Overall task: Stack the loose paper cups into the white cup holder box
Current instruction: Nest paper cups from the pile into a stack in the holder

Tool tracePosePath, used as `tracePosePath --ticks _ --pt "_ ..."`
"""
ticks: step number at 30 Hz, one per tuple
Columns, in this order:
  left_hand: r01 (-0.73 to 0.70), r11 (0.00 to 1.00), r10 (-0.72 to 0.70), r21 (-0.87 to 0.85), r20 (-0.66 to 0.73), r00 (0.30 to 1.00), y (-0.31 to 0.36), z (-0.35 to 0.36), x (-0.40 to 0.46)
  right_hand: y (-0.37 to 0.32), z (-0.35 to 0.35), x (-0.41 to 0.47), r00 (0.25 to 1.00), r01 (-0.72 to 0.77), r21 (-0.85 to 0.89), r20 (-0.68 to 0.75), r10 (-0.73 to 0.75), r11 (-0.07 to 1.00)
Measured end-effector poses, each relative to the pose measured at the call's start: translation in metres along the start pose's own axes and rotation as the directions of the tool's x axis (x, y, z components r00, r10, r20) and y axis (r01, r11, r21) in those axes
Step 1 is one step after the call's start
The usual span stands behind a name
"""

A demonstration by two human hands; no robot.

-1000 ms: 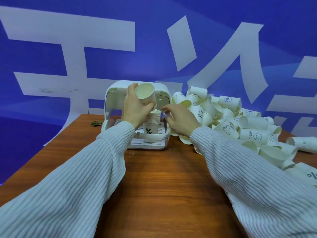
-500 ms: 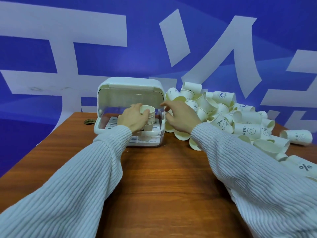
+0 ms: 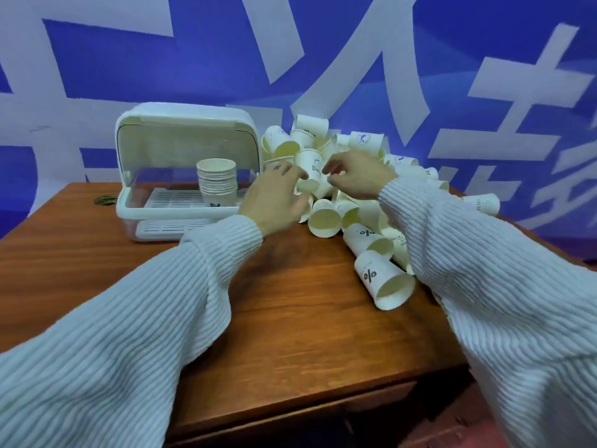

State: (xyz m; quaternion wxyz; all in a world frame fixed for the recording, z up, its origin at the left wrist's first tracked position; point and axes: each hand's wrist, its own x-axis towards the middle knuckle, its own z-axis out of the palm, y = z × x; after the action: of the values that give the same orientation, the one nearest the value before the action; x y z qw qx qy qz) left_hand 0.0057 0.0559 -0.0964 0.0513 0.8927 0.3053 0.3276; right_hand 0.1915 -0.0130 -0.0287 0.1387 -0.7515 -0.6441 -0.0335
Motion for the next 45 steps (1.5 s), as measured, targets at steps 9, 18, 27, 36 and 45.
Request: tracePosePath --ticks 9,18,27,36,45 --pt "-0.41 0.912 0.39 0.001 0.306 0.868 0.054 0.048 -0.022 0.046 -0.033 -0.087 0.977 0.126 -0.238 0.198 -0.079 0.963" --pt "-0.616 0.787 0.562 0.021 0.385 0.732 0.083 0.06 -0.048 0.07 -0.012 -0.085 0.995 0.099 -0.415 0.06 -0.082 0.904" --pt "-0.625 0.779 0.592 0.041 0.279 0.756 0.071 0.054 -0.055 0.074 0.002 -0.078 0.964 0.131 -0.503 -0.138 -0.229 0.854" --pt "-0.419 0.907 0.421 -0.041 0.096 0.902 0.043 0.014 -0.058 0.06 -0.007 -0.067 0.849 0.089 -0.38 -0.454 -0.27 0.921" --pt "0.031 0.948 -0.132 -0.318 -0.303 0.944 -0.019 -0.046 -0.057 -0.015 0.006 -0.019 0.802 0.097 0.247 -0.592 0.071 0.964"
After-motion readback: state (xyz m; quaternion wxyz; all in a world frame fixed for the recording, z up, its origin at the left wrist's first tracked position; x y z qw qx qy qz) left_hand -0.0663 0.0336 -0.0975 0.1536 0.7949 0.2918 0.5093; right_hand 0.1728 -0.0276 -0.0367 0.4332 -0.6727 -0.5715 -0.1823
